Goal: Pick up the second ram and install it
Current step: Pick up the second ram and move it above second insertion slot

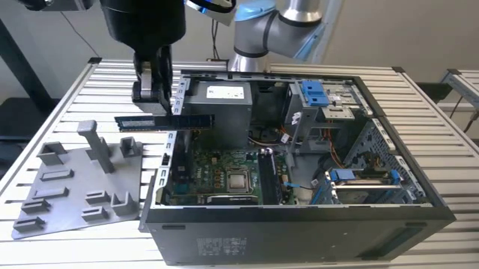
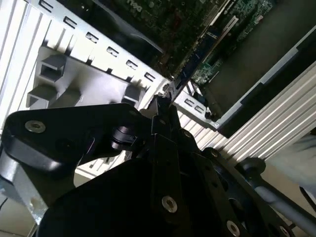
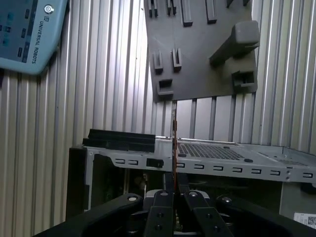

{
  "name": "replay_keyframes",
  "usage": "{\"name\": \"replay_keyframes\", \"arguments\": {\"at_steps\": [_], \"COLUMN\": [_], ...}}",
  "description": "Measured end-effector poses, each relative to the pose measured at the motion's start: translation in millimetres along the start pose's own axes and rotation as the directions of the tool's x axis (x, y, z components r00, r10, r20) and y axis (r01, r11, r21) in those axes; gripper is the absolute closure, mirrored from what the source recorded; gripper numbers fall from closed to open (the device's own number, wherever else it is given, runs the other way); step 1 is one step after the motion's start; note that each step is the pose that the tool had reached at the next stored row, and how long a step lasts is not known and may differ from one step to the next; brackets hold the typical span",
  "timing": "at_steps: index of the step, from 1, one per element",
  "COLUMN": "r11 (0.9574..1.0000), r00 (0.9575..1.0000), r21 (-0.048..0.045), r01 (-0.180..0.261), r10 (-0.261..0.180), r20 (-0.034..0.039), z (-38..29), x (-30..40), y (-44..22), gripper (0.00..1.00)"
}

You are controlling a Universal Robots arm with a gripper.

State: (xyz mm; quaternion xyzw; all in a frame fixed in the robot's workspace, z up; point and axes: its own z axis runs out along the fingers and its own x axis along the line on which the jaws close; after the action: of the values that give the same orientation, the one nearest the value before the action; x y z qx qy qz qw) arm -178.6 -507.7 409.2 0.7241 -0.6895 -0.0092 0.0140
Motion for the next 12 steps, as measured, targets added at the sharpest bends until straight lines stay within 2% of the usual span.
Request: {"name": "replay_keyframes", "arguments": {"at_steps": [12], "r11": [1.0000], "r00": [1.0000], "r21": [-0.0004], "r01": [0.000], "r10": [0.000], "r20": [0.0000], "z": [-1.7], "x": [2.6], "y": [-52.6], "gripper": [0.86]}}
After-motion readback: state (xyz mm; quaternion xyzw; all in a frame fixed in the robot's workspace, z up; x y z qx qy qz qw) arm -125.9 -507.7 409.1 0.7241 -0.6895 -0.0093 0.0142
